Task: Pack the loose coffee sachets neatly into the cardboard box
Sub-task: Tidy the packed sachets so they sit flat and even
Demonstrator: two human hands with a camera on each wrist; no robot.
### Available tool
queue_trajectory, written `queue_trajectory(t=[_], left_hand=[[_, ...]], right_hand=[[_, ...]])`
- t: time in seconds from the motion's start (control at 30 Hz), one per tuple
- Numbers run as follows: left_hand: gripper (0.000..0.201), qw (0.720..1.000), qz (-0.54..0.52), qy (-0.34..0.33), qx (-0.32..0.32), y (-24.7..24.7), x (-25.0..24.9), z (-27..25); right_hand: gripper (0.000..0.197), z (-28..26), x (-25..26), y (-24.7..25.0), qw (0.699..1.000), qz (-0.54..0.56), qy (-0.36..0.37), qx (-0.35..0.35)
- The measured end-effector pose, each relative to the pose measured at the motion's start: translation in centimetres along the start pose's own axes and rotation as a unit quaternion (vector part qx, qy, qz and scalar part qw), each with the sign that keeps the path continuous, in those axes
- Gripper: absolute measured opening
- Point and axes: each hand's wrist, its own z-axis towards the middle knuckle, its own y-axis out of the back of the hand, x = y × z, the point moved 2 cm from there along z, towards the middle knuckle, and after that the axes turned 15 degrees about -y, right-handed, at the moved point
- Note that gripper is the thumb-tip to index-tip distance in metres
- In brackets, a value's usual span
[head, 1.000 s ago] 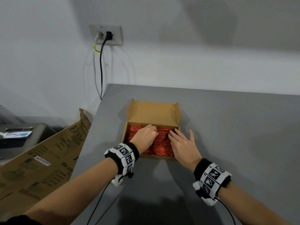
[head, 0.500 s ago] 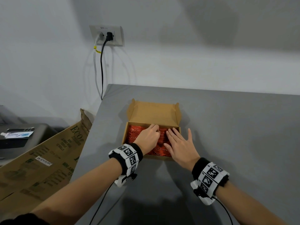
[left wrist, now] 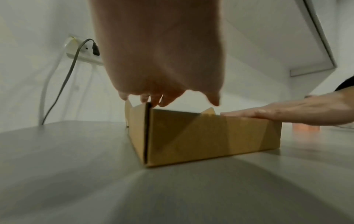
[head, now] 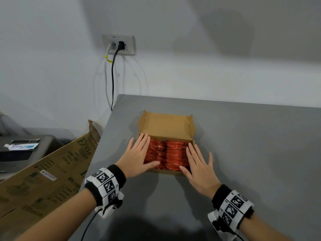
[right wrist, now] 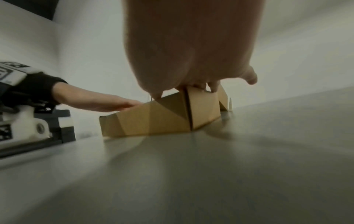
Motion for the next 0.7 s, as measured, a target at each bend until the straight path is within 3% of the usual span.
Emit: queue_trajectory(t=[0.07,0.17,0.27,0.33,0.47,0.7], left_hand=[[0.129,1.0,-0.007,-0.002,0.028,-0.6,0.4,-0.4],[0.14,0.995,-0.094,0.009,-0.029,-0.7,0.4,-0.8],[0.149,0.96,-0.261,0.065,-0.075,-1.1,0.4,-1.1],[0.153,0.928,-0.358,0.068,-0.083,-1.0,0.2,-1.0],[0.138,0.916,-0.381,0.088,-0.086,-0.4,1.0,-0.9],[0.105,0.939,-0.319,0.078,-0.105,1.4,1.8,1.3]], right_hand=[[0.102,0.3,-0.2,-0.2,1.0,0.001,-0.003,0.003],[0.107,1.1,-0.8,0.0,1.0,0.012,0.001,0.015],[0.092,1.4,-0.9,0.6,0.997,0.06,-0.008,0.044],[0.081,1.4,-0.9,1.2,0.991,0.118,-0.021,0.061],[0.077,1.3,-1.1,1.8,0.972,0.223,-0.029,0.071],[0.062,4.3,-0.8,2.5,0.98,0.183,-0.07,0.042]])
